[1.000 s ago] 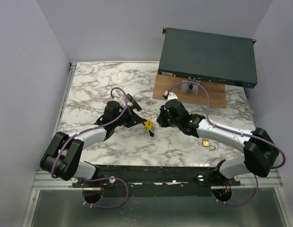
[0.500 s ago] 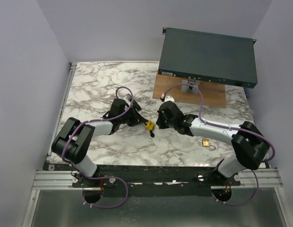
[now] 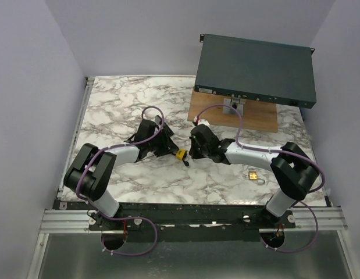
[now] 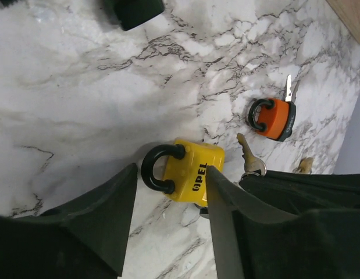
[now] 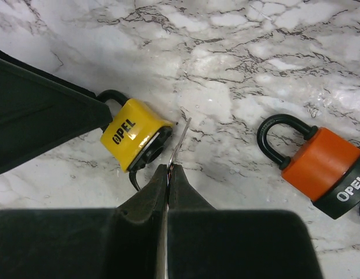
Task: Lock with the key
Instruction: Place the key at the center of the board.
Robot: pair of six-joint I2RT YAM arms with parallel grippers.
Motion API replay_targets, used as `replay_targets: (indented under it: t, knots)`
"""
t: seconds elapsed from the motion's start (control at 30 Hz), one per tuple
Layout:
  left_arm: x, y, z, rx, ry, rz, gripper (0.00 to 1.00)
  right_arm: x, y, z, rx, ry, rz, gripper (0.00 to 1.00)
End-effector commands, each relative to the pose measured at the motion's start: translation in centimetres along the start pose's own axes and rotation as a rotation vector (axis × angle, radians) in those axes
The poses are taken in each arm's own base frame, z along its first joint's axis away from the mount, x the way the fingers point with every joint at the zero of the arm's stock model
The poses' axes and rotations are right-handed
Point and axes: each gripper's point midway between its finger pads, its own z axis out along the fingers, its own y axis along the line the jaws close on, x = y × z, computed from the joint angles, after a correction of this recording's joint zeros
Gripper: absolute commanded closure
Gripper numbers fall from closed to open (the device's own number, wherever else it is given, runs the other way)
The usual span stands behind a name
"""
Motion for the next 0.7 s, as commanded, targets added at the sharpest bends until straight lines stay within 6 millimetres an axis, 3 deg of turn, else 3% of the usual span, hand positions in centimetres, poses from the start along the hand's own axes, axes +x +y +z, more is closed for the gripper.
replay_targets:
  t: [0.0, 0.13, 0.2, 0.3, 0.53, 0.67]
  knots:
    - [-1.1, -0.4, -0.7, -0.032, -0.038, 0.043, 0.44, -1.2, 1.2, 0.3, -0.042, -0.026, 0.037, 0.99]
    - [-2.0, -1.3, -1.9, -0.034, -0.073, 0.074, 0.27, -0.9, 1.5, 0.4, -0.058, -0.016, 0.048, 0.96]
    - [-2.6, -2.1, -2.9, -0.025, -0.095, 0.097, 0.23, -0.8, 1.5, 0.4, -0.057, -0.013, 0.051, 0.92]
    - [-3.2, -3.6, -4.7, -0.002, -0.127, 0.130, 0.19, -1.0, 1.7, 0.4, -0.065, -0.019, 0.052, 0.86]
    - [-2.4, -6.2, -9.6, 0.062, -0.163, 0.202, 0.11, -0.9, 1.9, -0.2, -0.080, -0.011, 0.064, 0.65]
    - [-1.5, -7.8, -12.5, 0.124, -0.181, 0.249, 0.08, -2.4, 0.4, -2.3, 0.017, -0.052, 0.109, 0.53]
